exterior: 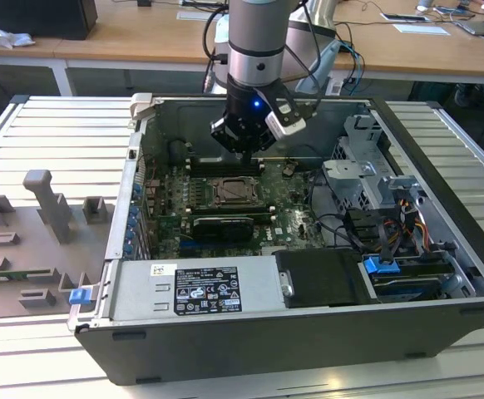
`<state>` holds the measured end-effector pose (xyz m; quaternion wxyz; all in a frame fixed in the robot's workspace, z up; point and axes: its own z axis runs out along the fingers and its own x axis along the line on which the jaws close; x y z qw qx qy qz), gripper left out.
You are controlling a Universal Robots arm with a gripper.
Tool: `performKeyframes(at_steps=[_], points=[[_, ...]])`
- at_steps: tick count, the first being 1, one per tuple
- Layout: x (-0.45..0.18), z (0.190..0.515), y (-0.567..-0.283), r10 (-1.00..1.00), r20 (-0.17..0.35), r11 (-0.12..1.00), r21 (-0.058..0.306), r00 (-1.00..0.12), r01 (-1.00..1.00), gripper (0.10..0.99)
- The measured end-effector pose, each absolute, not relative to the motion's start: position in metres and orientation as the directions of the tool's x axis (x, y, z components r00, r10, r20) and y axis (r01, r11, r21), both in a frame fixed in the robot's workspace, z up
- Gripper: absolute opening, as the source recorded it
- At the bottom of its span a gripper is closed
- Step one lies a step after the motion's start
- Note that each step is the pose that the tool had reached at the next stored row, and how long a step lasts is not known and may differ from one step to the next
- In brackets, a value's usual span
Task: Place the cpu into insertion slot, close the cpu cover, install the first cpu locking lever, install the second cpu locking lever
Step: 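Install the second cpu locking lever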
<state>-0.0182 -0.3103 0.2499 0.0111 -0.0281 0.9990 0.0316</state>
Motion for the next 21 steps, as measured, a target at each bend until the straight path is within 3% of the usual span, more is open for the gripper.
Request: performKeyframes(at_steps=[21], points=[[-0.018,0.250,-0.321,-0.056,-0.024,0.996,0.063,-0.998,-0.057,0.106]])
